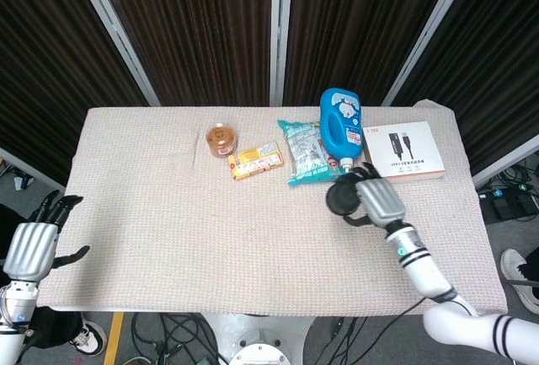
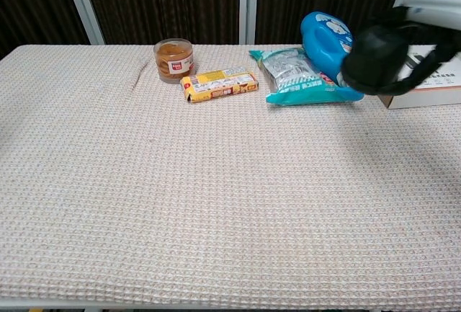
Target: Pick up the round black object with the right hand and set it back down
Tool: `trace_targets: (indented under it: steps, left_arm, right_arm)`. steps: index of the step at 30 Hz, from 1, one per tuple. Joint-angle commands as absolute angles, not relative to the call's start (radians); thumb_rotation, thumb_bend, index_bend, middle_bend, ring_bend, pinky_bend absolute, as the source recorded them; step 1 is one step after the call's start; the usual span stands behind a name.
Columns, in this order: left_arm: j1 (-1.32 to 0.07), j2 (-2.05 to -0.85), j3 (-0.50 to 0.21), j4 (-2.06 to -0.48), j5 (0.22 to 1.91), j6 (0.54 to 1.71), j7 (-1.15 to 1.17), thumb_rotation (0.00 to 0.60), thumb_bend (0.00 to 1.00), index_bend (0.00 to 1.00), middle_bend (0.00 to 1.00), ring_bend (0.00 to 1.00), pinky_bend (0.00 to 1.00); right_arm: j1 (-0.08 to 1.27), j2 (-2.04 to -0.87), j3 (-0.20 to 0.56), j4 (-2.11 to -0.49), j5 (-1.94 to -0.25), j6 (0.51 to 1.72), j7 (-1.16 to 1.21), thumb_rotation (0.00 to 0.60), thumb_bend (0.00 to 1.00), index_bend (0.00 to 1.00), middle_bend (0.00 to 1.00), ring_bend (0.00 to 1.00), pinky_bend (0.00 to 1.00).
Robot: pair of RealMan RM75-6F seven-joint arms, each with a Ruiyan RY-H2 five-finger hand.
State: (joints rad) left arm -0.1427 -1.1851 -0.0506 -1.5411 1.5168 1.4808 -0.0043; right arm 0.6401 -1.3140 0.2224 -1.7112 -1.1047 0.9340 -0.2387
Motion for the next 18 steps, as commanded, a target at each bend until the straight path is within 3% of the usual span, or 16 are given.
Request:
trace_targets:
  steps: [1, 6, 10, 14, 18]
  left_arm:
    - [-0.141, -1.183, -0.052, -1.543, 1.509, 1.478, -0.008, 0.6, 0.13, 0.17, 0.15, 0.06, 0.31]
    - [-0.151, -1.202, -0.05, -1.522, 1.515, 1.46, -0.025, 0.6, 0.13, 0.17, 0.15, 0.06, 0.31]
    - [-0.156, -1.209, -0.049, -1.516, 1.524, 1.46, -0.024, 0.6, 0.13, 0.17, 0.15, 0.06, 0.31]
    - [-0.154, -1.196, -0.05, -1.527, 1.526, 1.468, -0.017, 0.6, 0.13, 0.17, 0.15, 0.06, 0.31]
    - [-0.146, -1.181, -0.052, -1.546, 1.517, 1.475, -0.004, 0.6, 0.13, 0.17, 0.15, 0.06, 0.31]
  right_arm:
    - [0.699, -1.382, 0.236, -1.714, -1.066, 0.944, -0.344, 0.6, 0.16, 0.37, 0.48, 0.13, 0.0]
    - [0.55, -1.202, 0.187, -1.71, -1.045, 1.057, -0.263, 0.6, 0.16, 0.37, 0.49, 0.13, 0.0]
    - [0.473, -1.115, 0.169, -1.696, -1.067, 1.081, -0.137, 0.6, 0.16, 0.37, 0.49, 0.13, 0.0]
    - [0.538, -1.182, 0.179, -1.706, -1.13, 1.011, -0.126, 0.6, 0.16, 0.37, 0.49, 0.13, 0.0]
    - [0.684, -1.366, 0.218, -1.707, -1.144, 0.9, -0.182, 0.6, 0.16, 0.37, 0.5, 0.13, 0.0]
